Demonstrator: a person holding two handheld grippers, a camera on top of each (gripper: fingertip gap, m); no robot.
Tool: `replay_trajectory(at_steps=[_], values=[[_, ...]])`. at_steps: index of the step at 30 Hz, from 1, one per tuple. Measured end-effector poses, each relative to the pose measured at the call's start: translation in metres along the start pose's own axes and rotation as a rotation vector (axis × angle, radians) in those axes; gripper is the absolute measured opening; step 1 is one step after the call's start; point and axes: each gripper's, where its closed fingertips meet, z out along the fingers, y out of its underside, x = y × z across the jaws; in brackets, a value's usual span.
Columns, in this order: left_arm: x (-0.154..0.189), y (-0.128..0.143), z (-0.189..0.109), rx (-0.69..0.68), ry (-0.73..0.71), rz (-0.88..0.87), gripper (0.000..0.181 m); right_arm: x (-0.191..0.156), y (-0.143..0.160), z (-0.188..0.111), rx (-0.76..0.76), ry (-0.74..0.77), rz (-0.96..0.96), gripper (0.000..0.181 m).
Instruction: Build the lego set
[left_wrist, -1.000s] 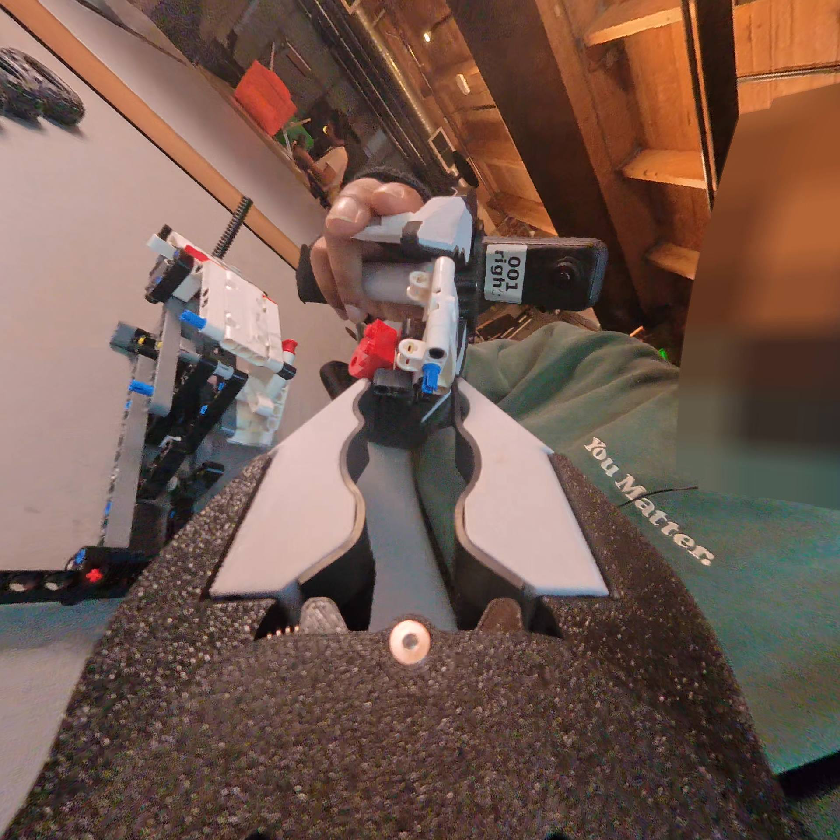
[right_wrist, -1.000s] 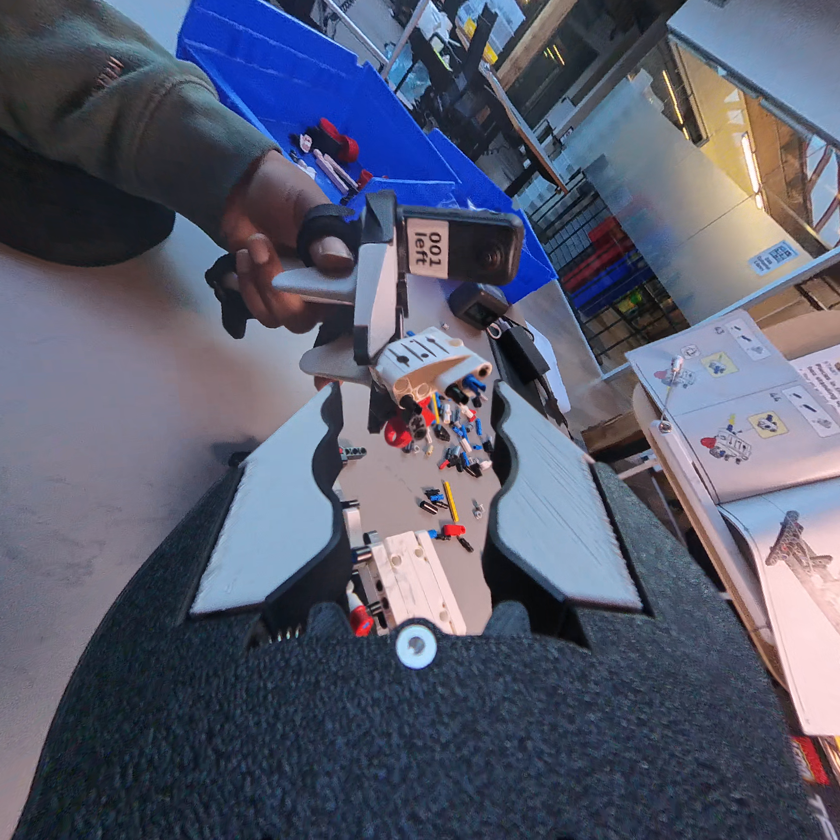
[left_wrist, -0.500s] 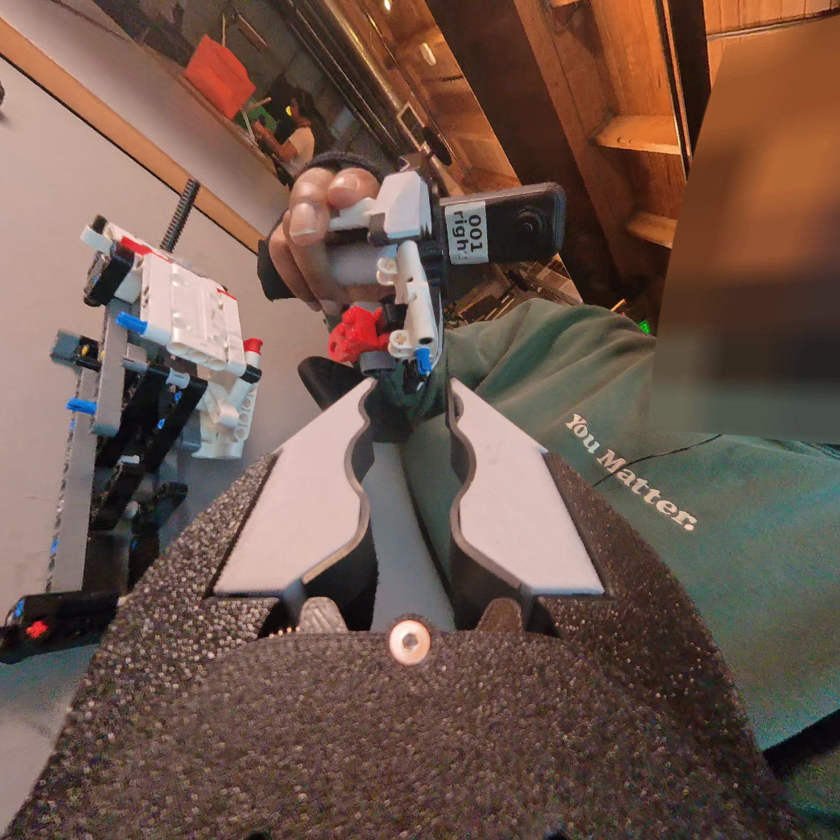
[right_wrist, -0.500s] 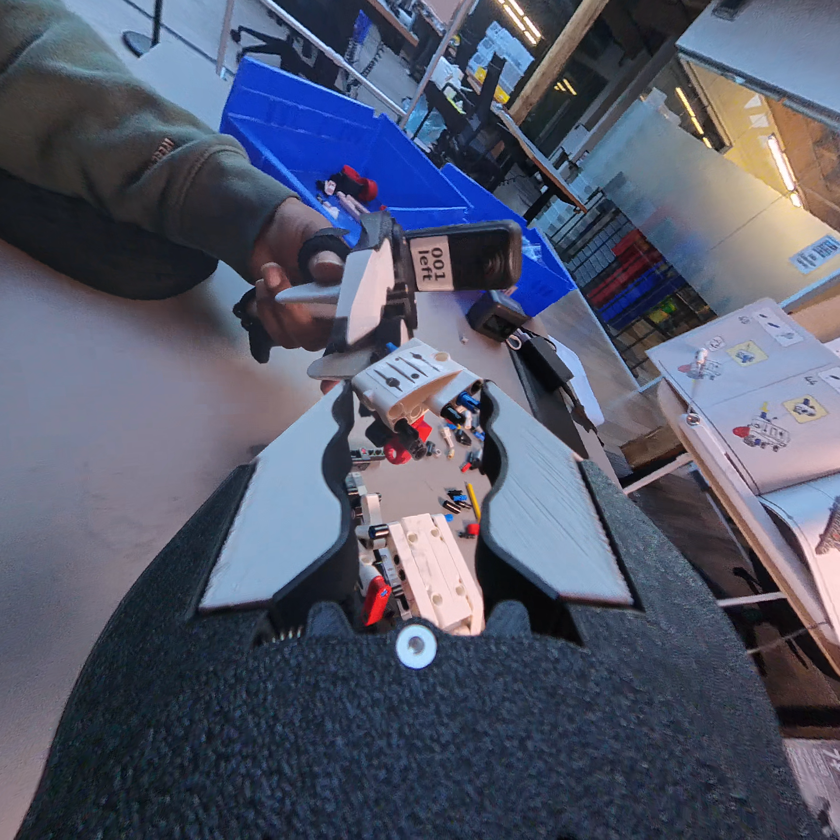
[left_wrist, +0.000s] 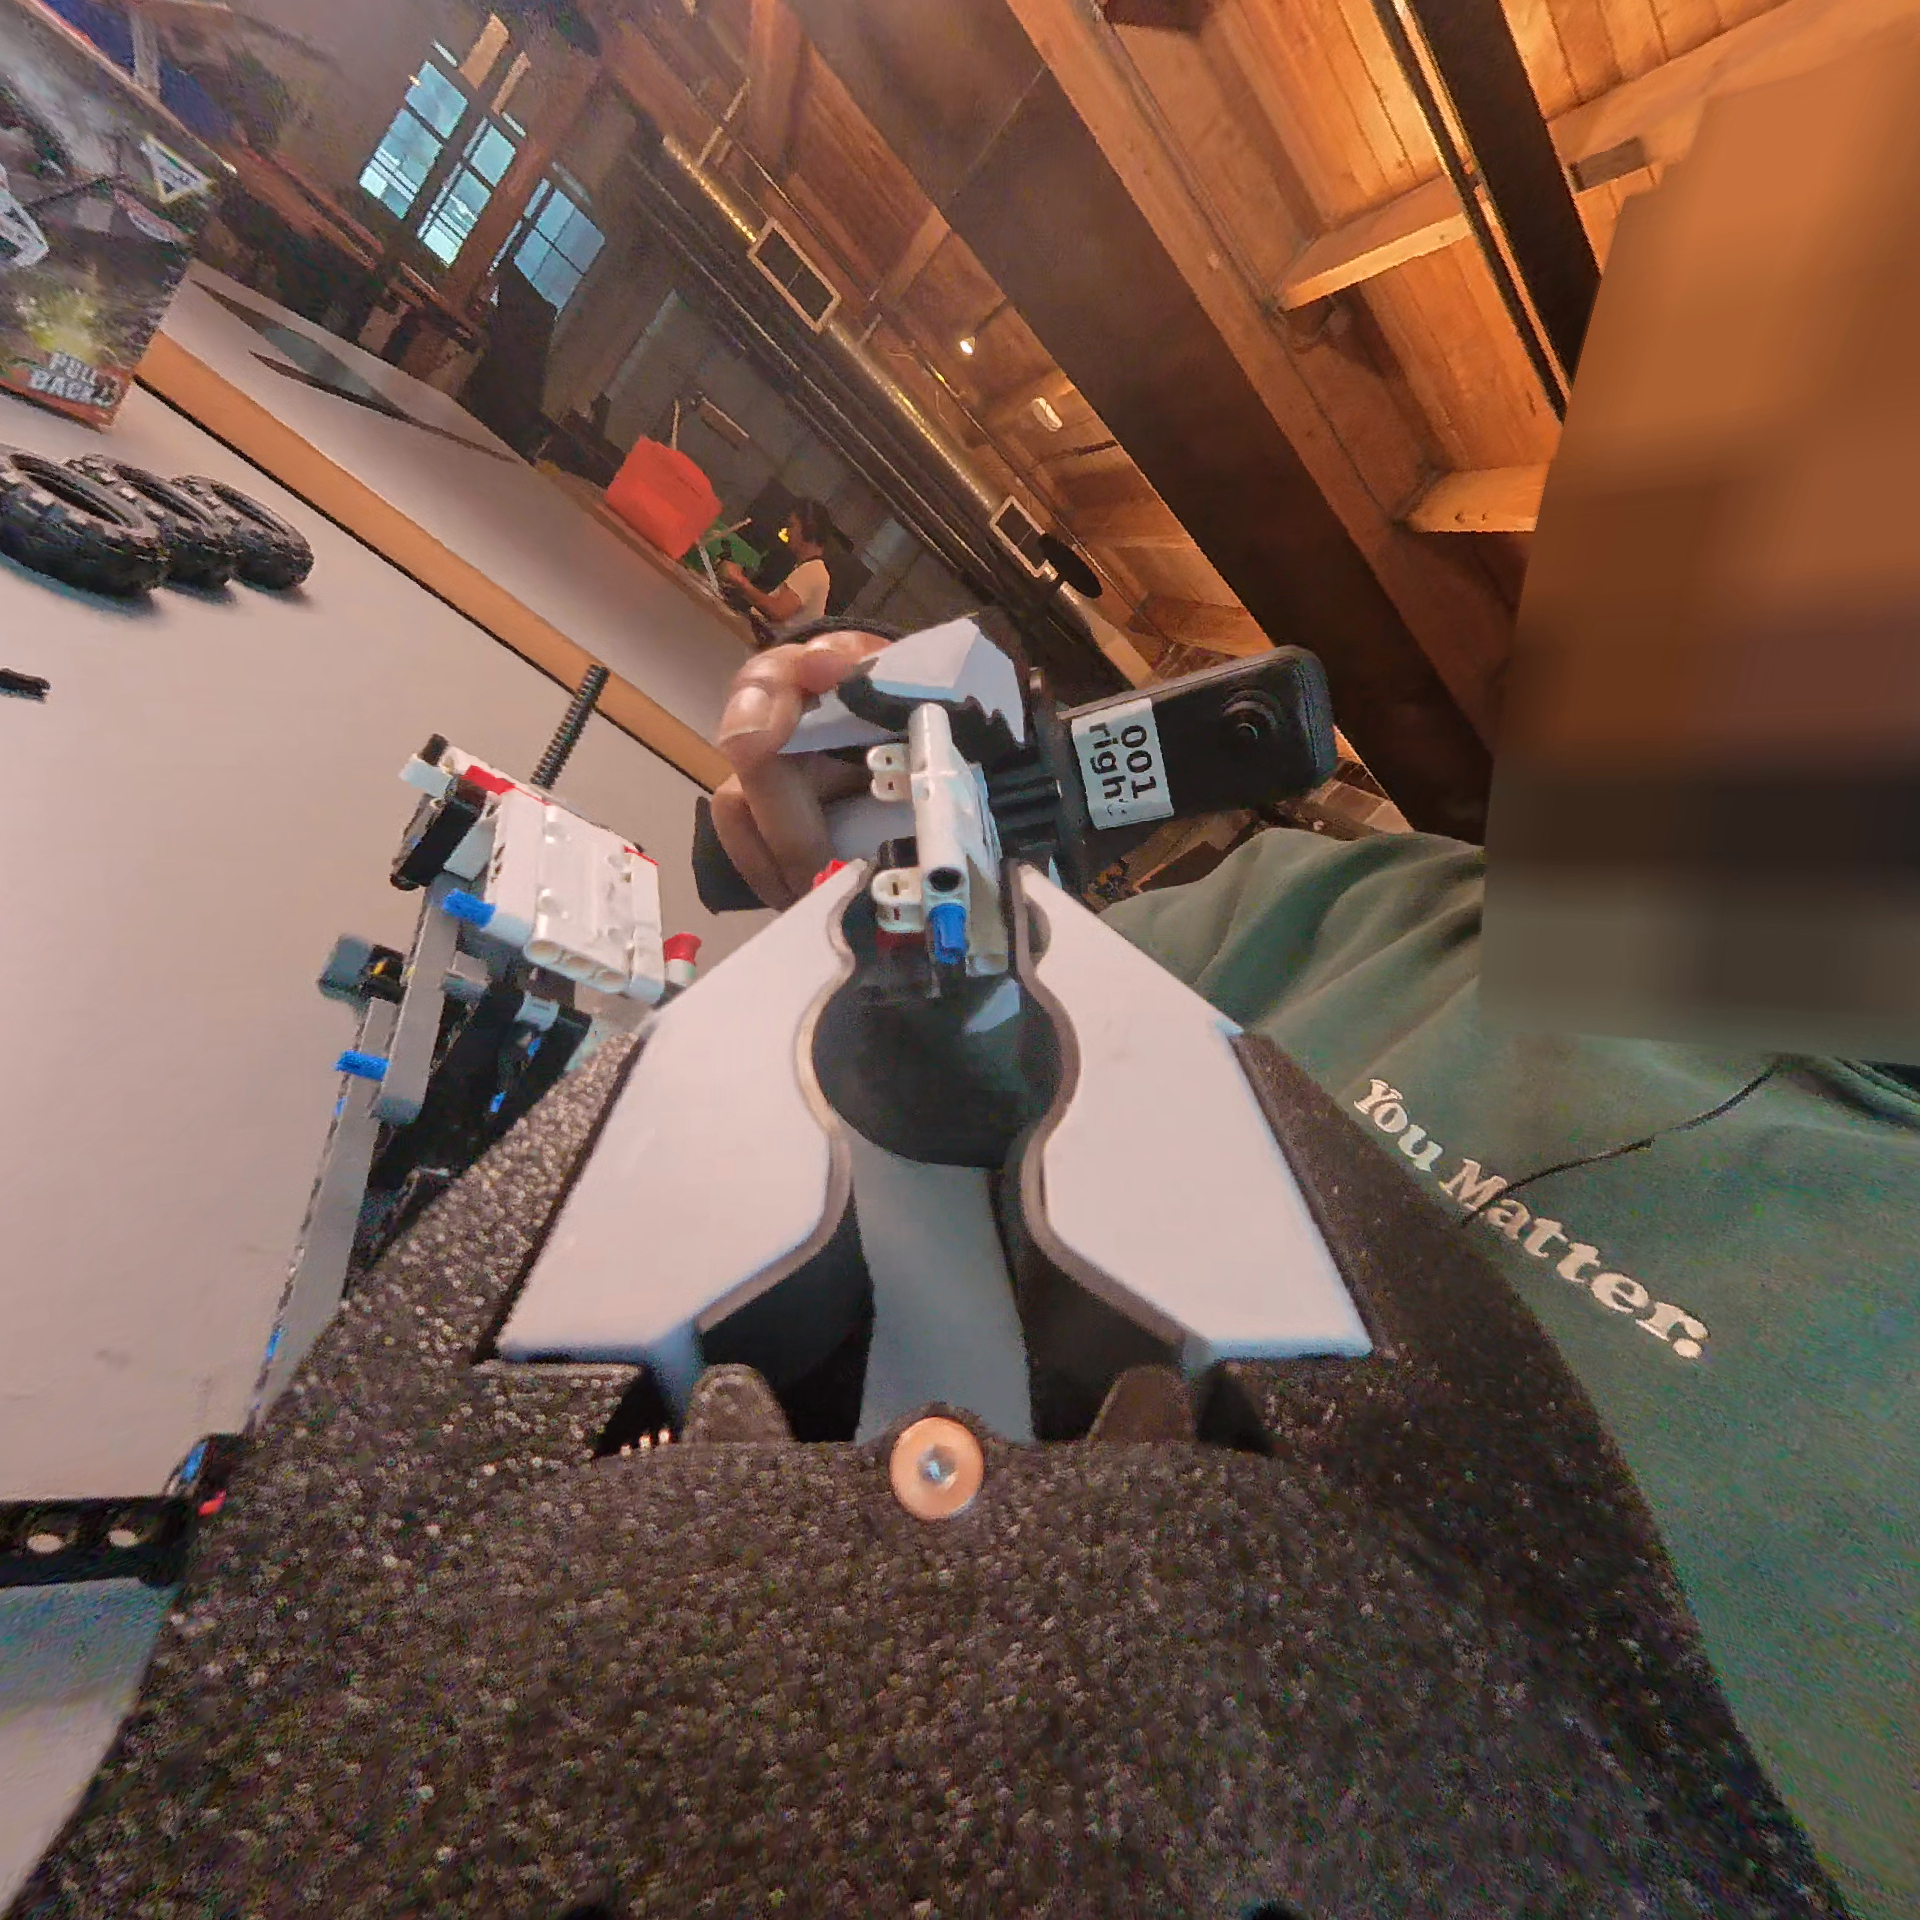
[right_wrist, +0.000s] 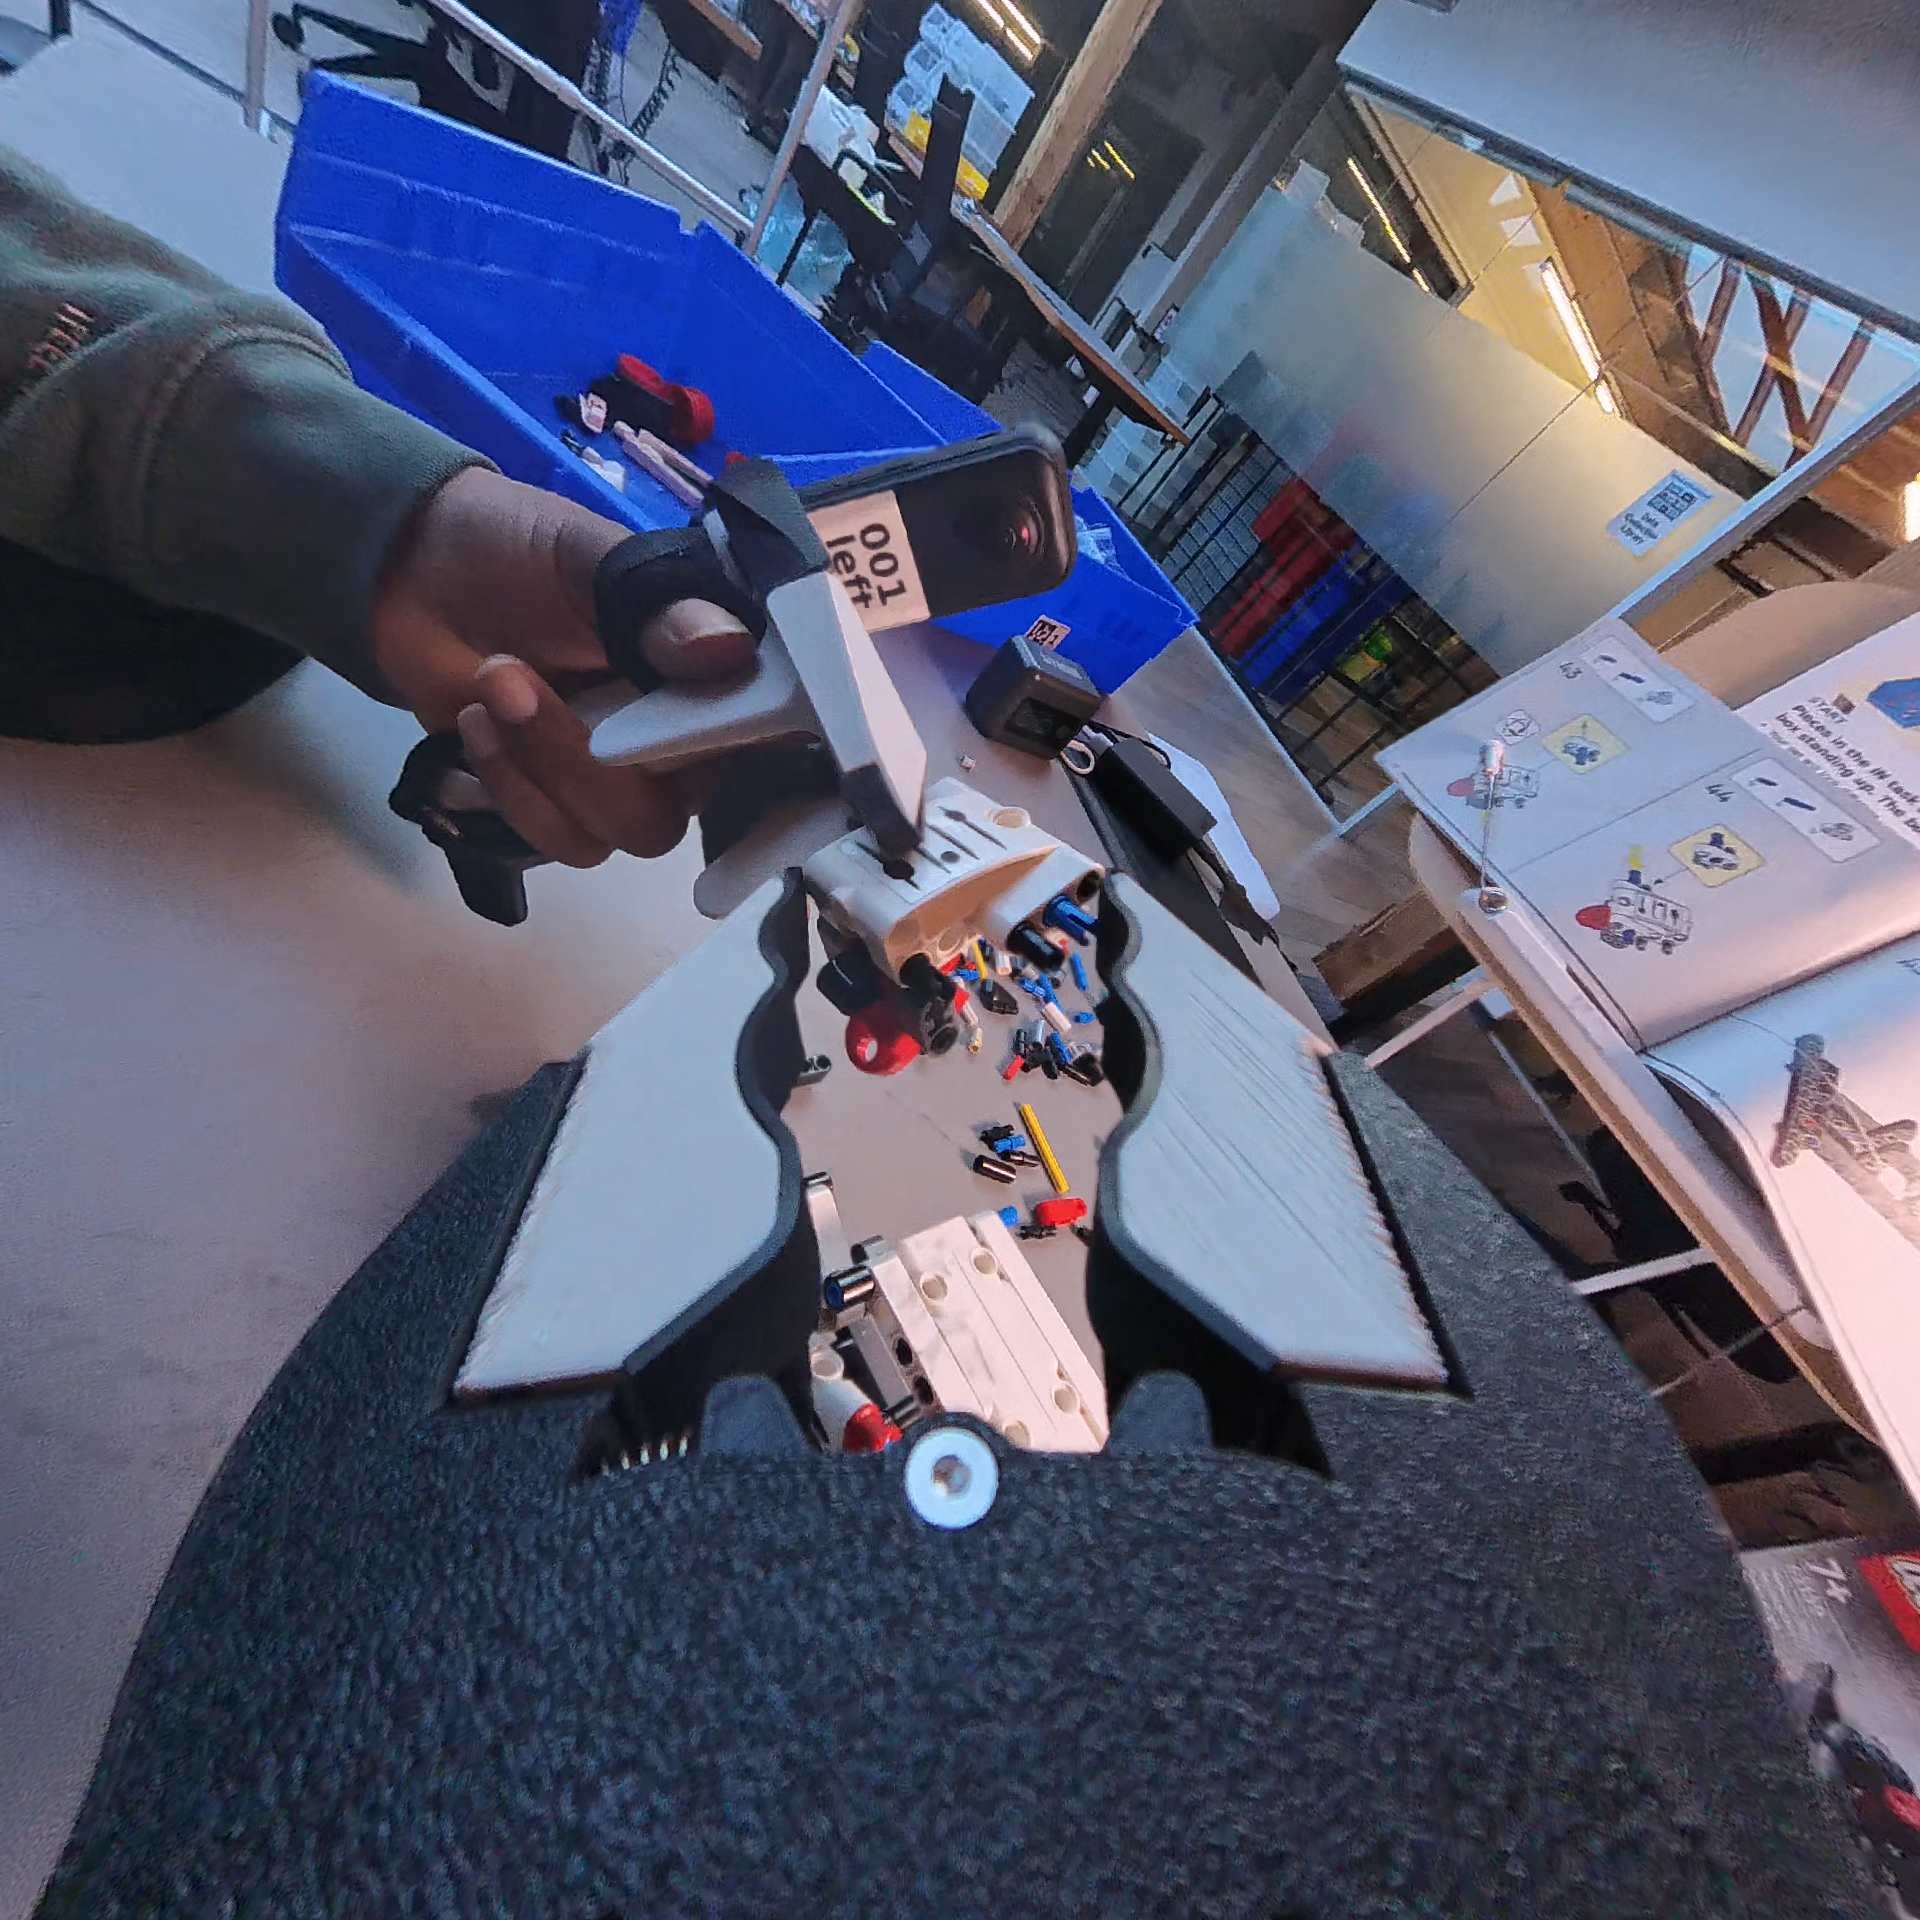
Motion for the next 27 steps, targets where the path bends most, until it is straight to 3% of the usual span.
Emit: replay_trajectory(at_steps=[8, 18, 26, 27], values=[[-0.005, 0.002, -0.002, -0.016, -0.027, -0.002, 0.023, -0.001, 0.006, 0.0, -0.004, -0.008, -0.01, 0.054], [-0.02, -0.019, -0.018, 0.13, -0.077, -0.099, 0.023, 0.01, 0.016, 0.001, -0.047, 0.05, -0.005, 0.046], [-0.006, -0.034, -0.014, 0.295, 0.091, -0.263, 0.023, 0.013, 0.017, 0.014, -0.083, 0.11, 0.093, 0.042], [-0.006, -0.034, -0.013, 0.309, 0.091, -0.267, 0.024, 0.015, 0.018, 0.015, -0.095, 0.131, 0.091, 0.035]])
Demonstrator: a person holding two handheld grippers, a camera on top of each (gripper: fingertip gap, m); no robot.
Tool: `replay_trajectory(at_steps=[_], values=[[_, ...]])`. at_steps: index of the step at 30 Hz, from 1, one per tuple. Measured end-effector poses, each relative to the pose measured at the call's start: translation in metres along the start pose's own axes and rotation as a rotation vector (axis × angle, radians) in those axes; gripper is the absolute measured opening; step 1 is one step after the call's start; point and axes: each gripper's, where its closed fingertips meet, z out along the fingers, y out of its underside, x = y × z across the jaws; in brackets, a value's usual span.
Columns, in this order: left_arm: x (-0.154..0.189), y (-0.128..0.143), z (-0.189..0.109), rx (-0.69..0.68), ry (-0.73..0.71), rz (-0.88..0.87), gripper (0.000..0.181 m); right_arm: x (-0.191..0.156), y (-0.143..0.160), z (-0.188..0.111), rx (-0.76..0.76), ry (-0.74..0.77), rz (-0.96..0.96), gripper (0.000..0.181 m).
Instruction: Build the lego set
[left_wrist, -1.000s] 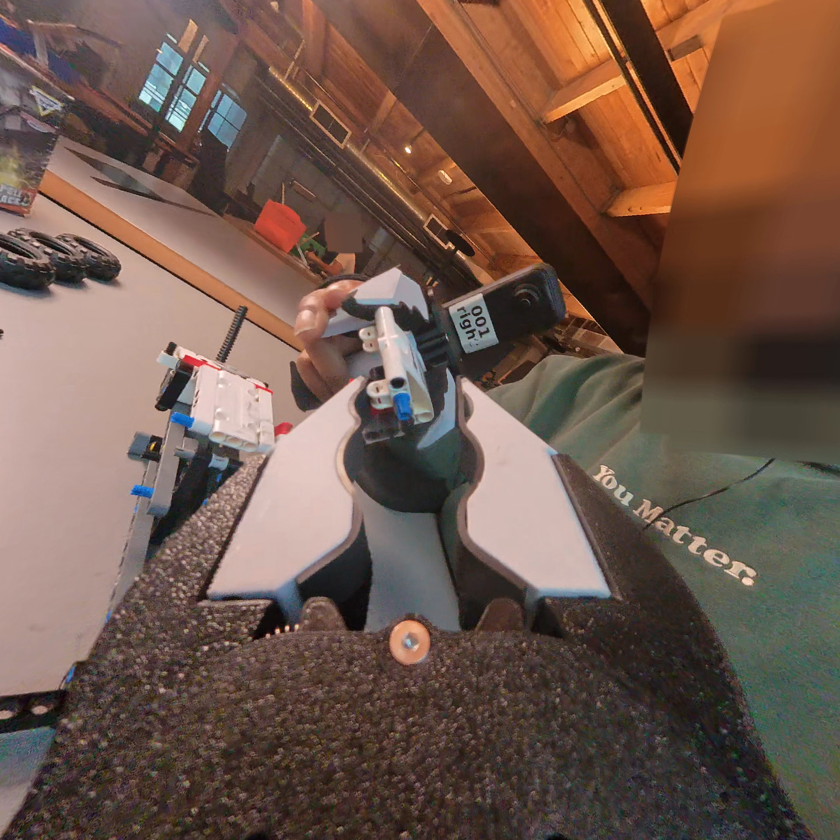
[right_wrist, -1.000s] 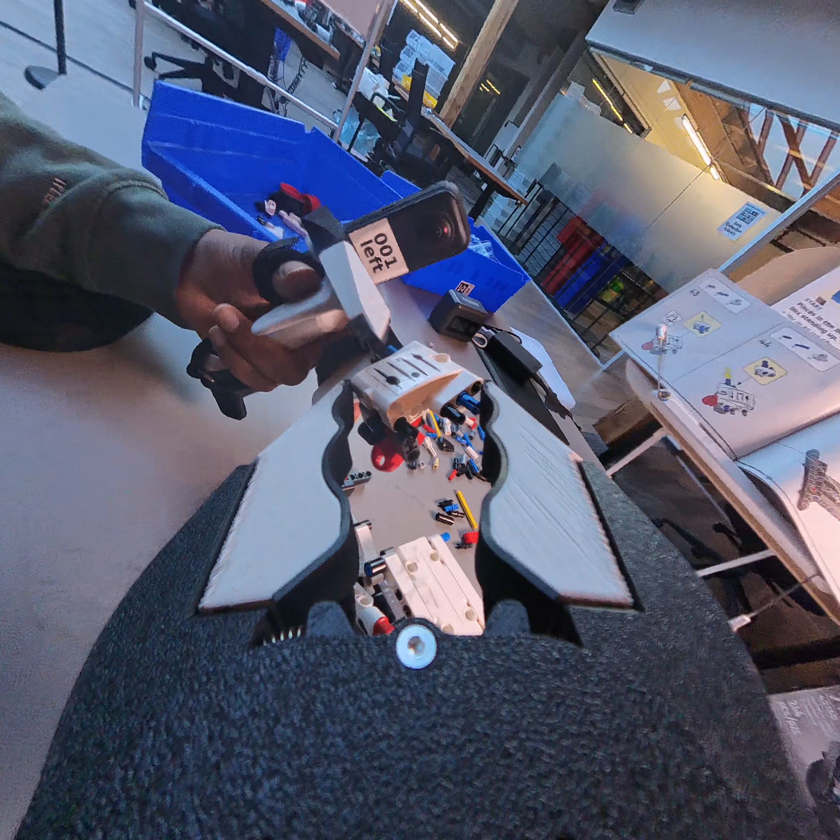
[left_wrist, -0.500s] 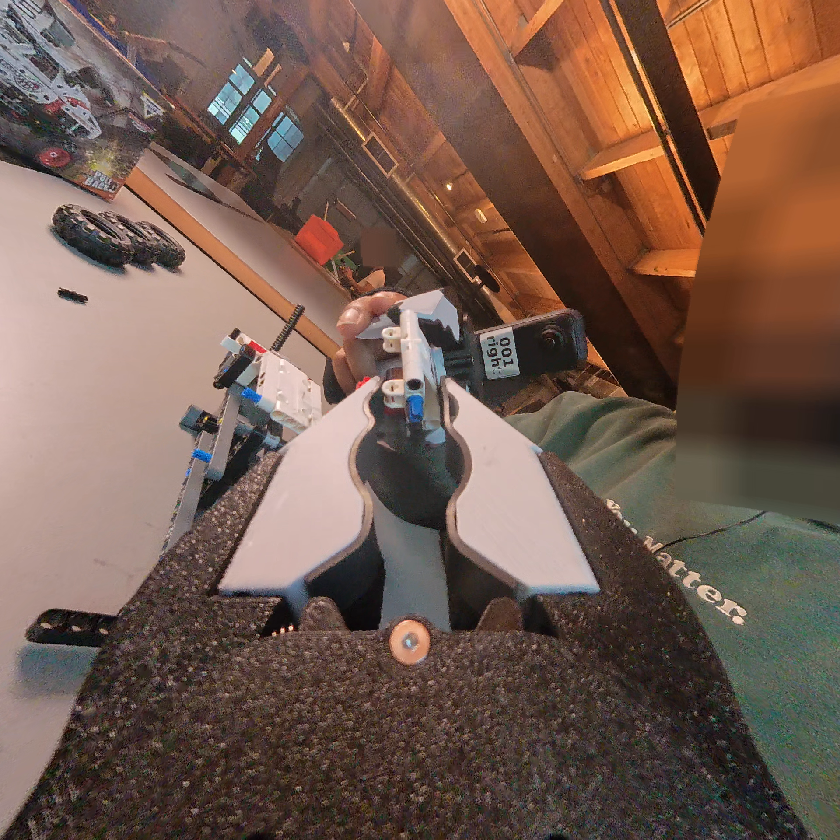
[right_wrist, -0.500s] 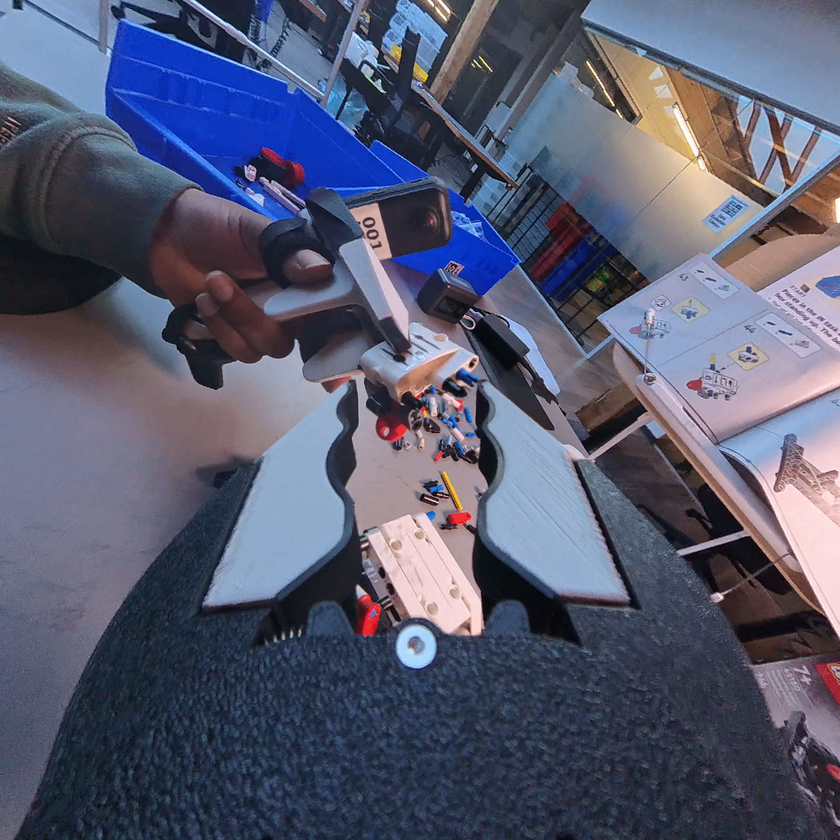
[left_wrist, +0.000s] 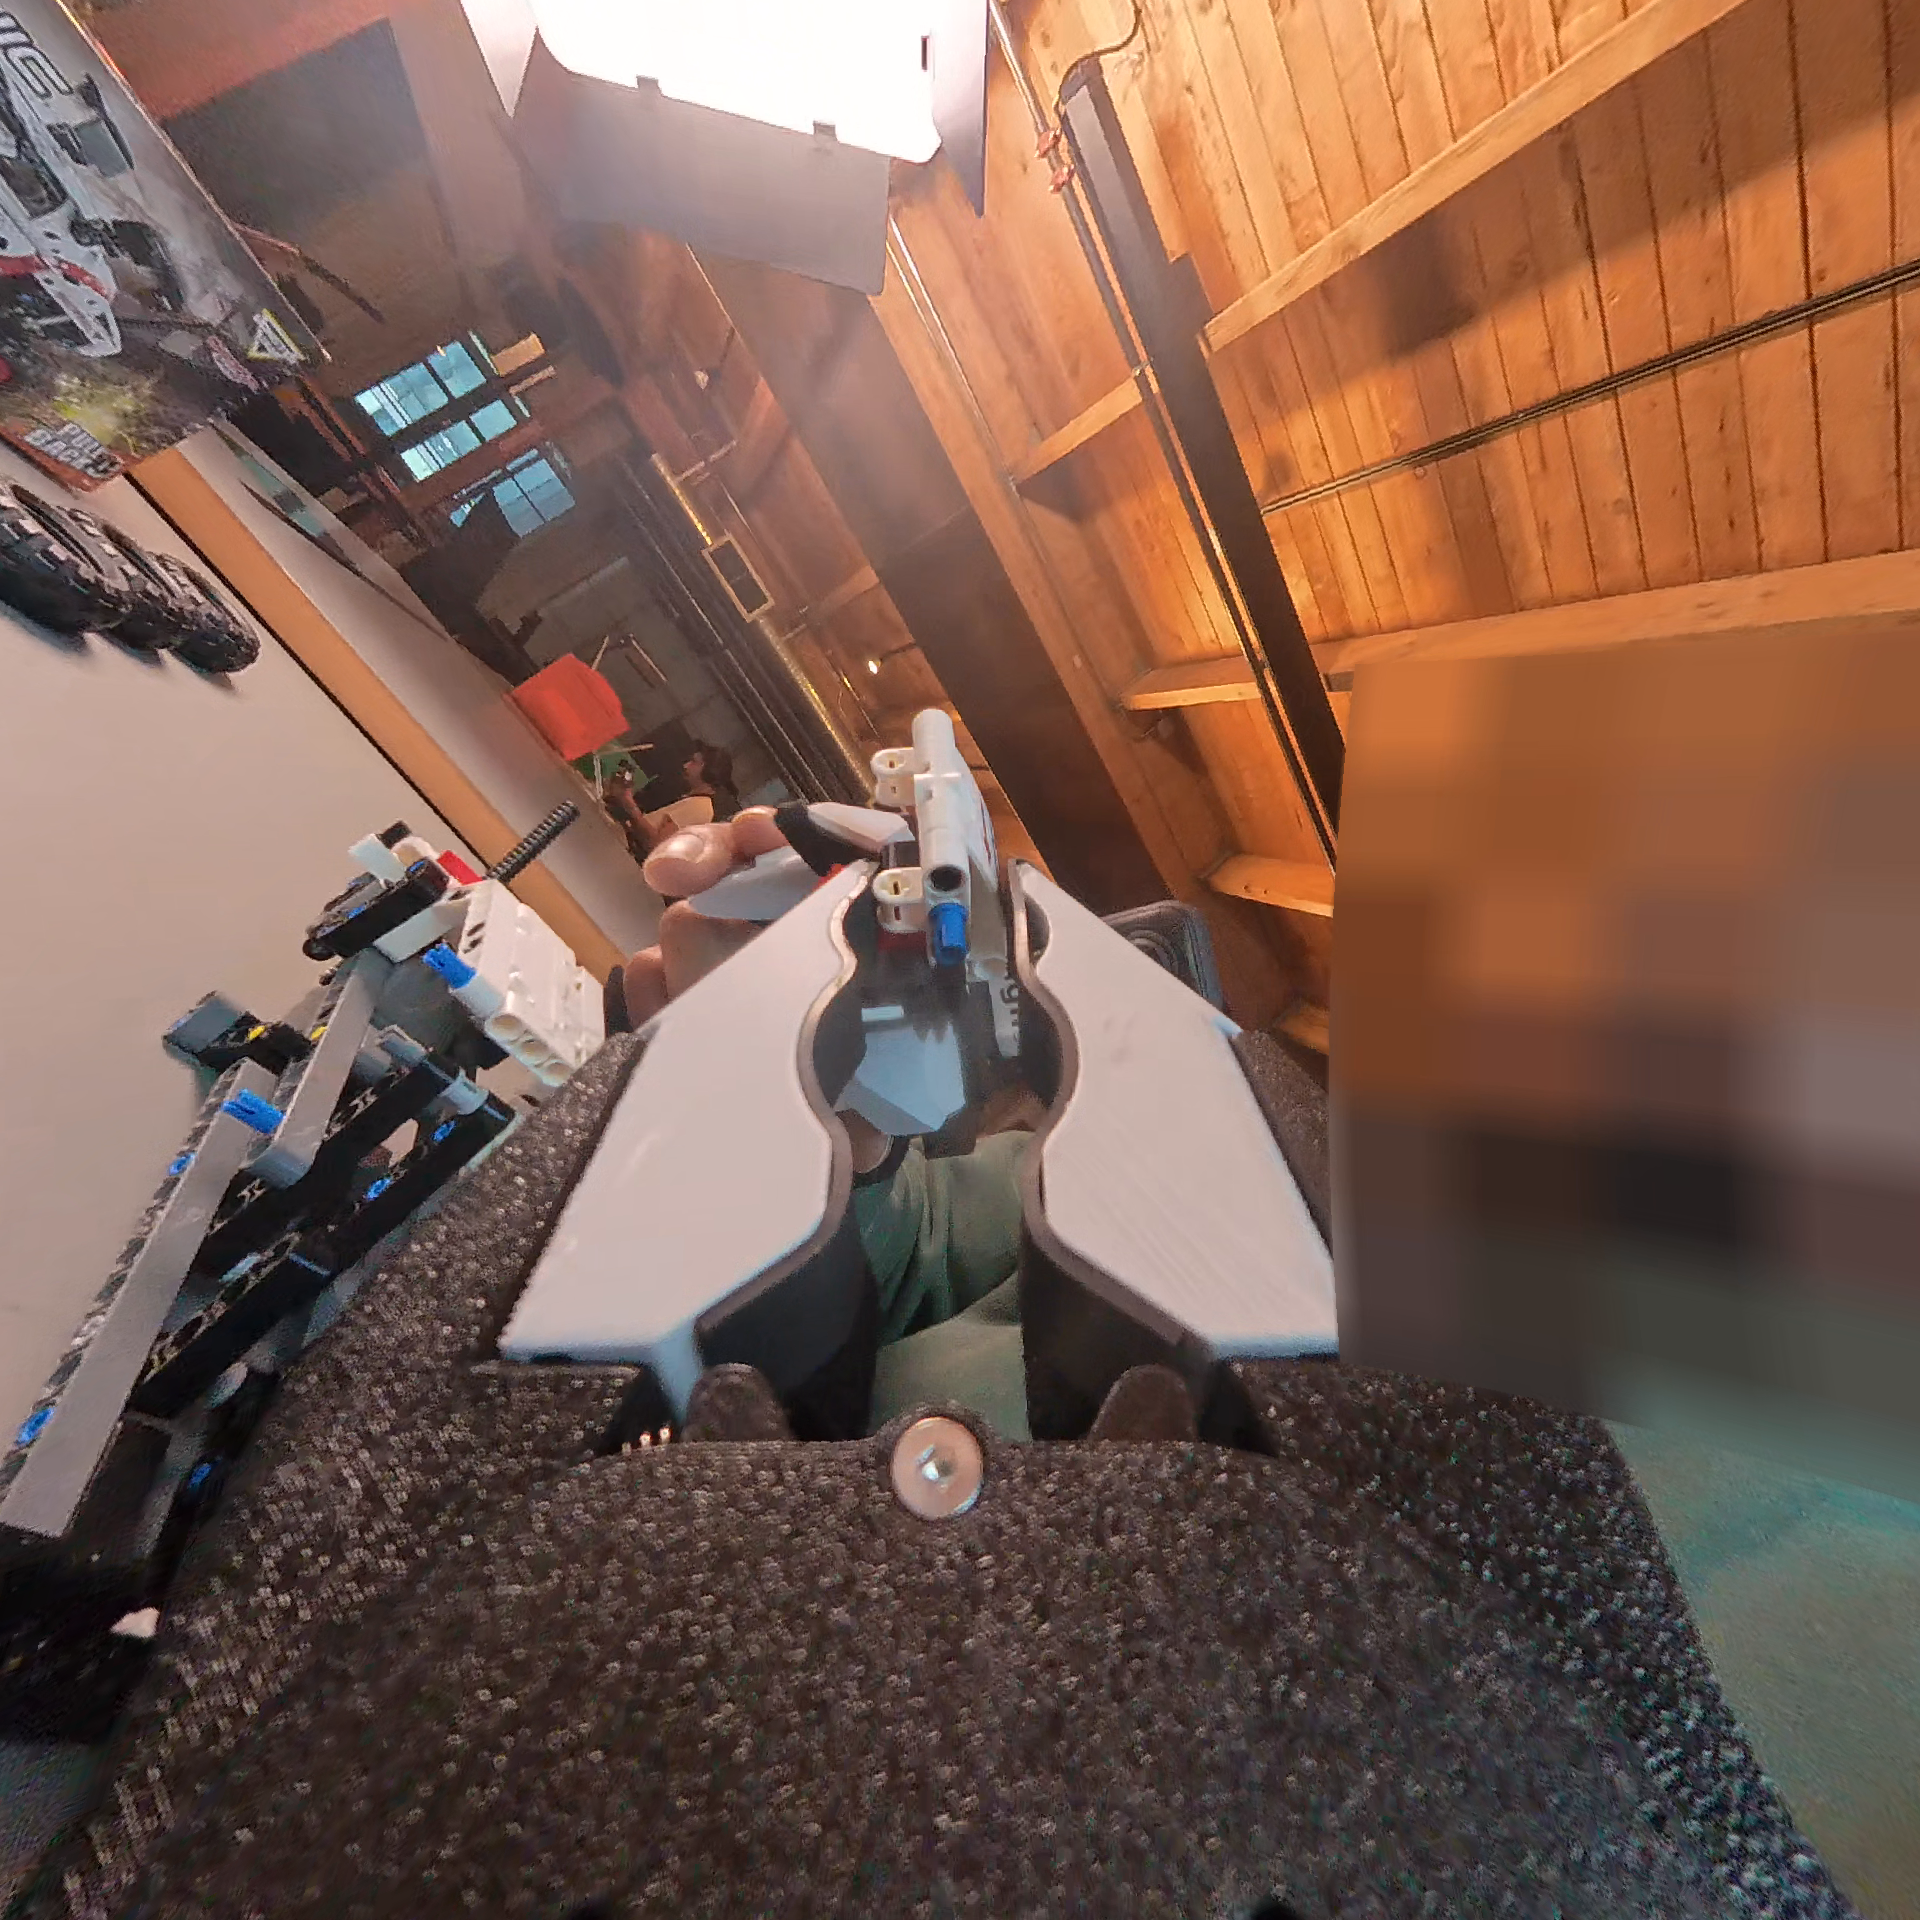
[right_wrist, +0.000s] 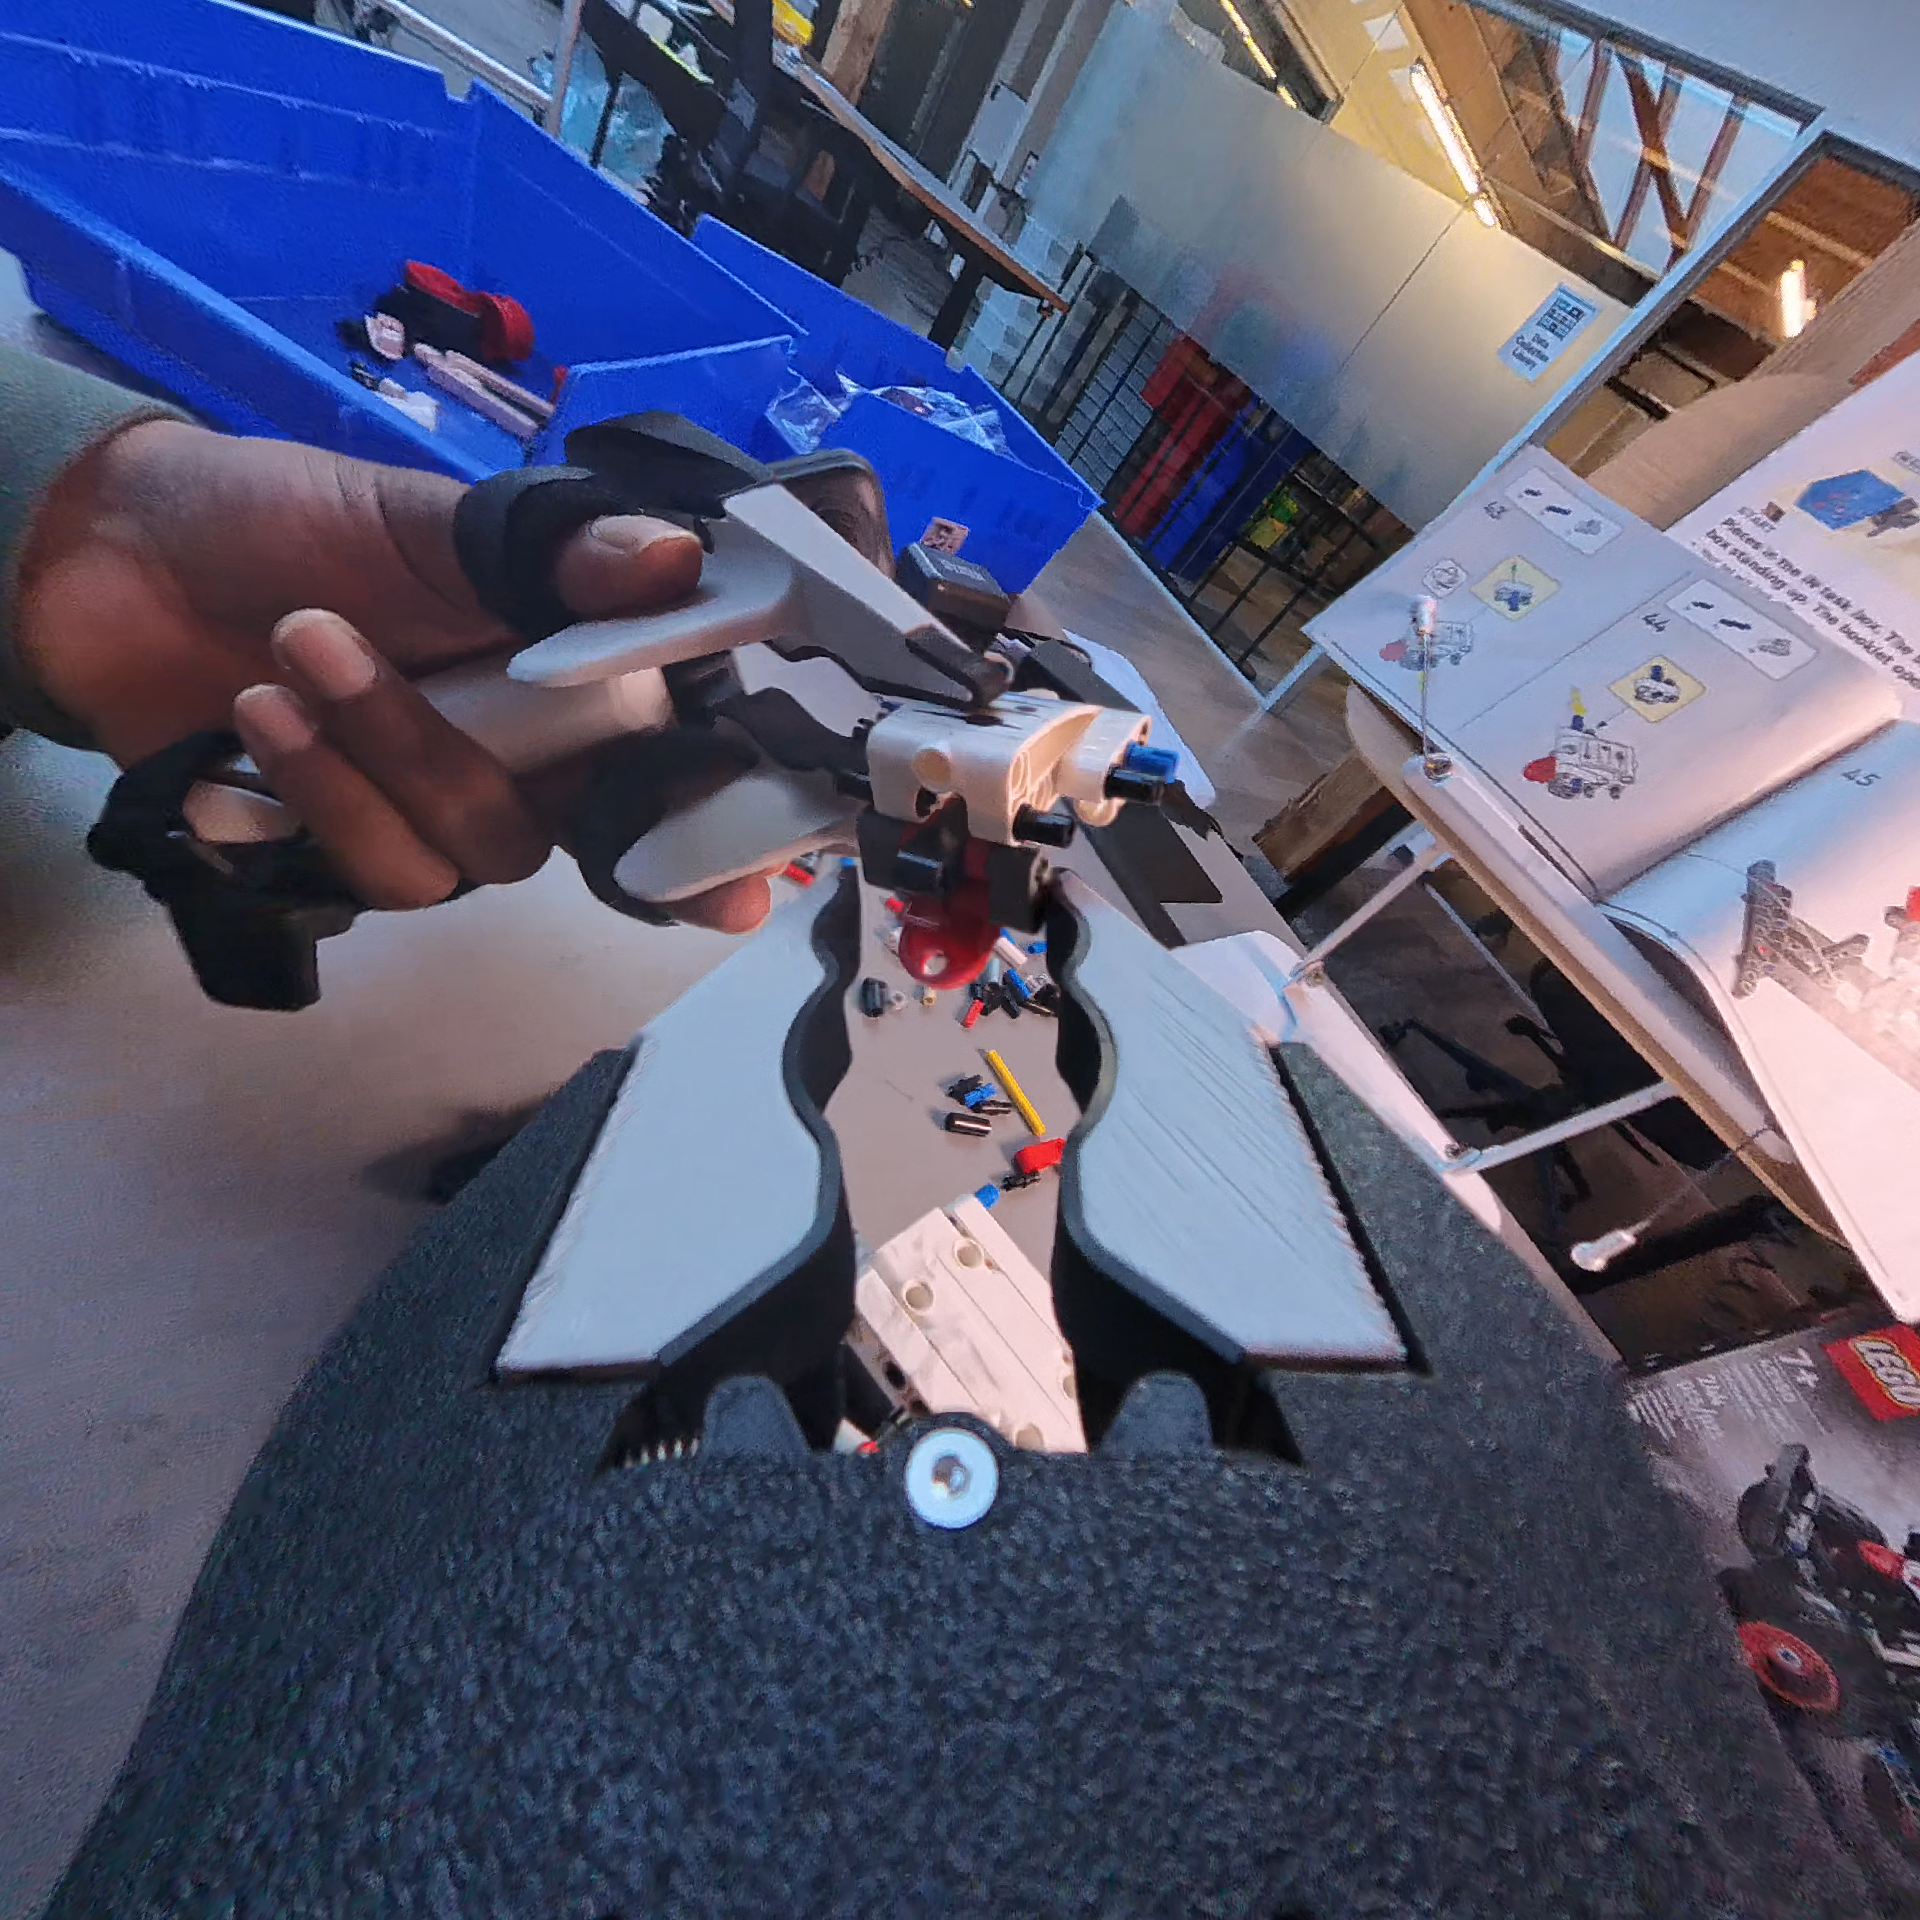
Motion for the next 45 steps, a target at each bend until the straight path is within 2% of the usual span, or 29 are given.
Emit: replay_trajectory(at_steps=[2, 8, 10, 16, 19, 22, 24, 26, 29, 32, 39, 41, 45], values=[[-0.002, -0.002, 0.0, 0.029, -0.007, -0.002, 0.024, 0.002, 0.003, 0.0, -0.025, 0.011, -0.011, 0.033], [-0.016, -0.003, -0.003, 0.05, -0.114, 0.063, 0.027, -0.003, 0.014, -0.001, -0.088, -0.077, 0.118, 0.031], [-0.019, -0.005, -0.006, 0.05, -0.154, 0.104, 0.028, -0.004, 0.014, -0.002, -0.088, -0.095, 0.133, 0.025], [-0.021, -0.003, -0.006, -0.006, -0.218, 0.169, 0.029, -0.005, 0.017, -0.007, -0.1, -0.128, 0.041, 0.024], [-0.022, -0.015, -0.017, -0.013, -0.292, 0.267, 0.033, -0.005, 0.016, -0.013, -0.102, -0.159, 0.035, 0.024], [-0.02, -0.013, -0.017, -0.122, -0.344, 0.412, 0.049, -0.005, 0.016, -0.015, -0.103, -0.182, 0.051, 0.024], [-0.023, 0.001, -0.013, -0.231, -0.382, 0.512, 0.061, -0.012, 0.015, -0.017, -0.086, -0.228, 0.042, 0.024], [-0.023, 0.018, -0.005, -0.319, -0.36, 0.545, 0.064, -0.021, 0.012, -0.018, -0.07, -0.268, 0.024, 0.024], [-0.021, 0.038, 0.002, -0.385, -0.291, 0.466, 0.049, -0.029, 0.016, -0.02, -0.089, -0.312, -0.005, 0.024], [-0.022, 0.037, 0.0, -0.372, -0.27, 0.385, 0.048, -0.03, 0.019, -0.021, -0.091, -0.329, -0.003, 0.025], [-0.018, 0.027, -0.001, -0.248, -0.161, 0.123, 0.046, -0.028, 0.02, -0.022, -0.1, -0.322, 0.006, 0.026], [-0.016, 0.016, -0.003, -0.174, -0.129, 0.06, 0.046, -0.02, 0.025, -0.022, -0.127, -0.286, -0.016, 0.027], [-0.03, -0.002, -0.016, -0.084, -0.207, 0.041, 0.045, -0.014, 0.01, -0.024, -0.055, -0.26, 0.011, 0.033]])
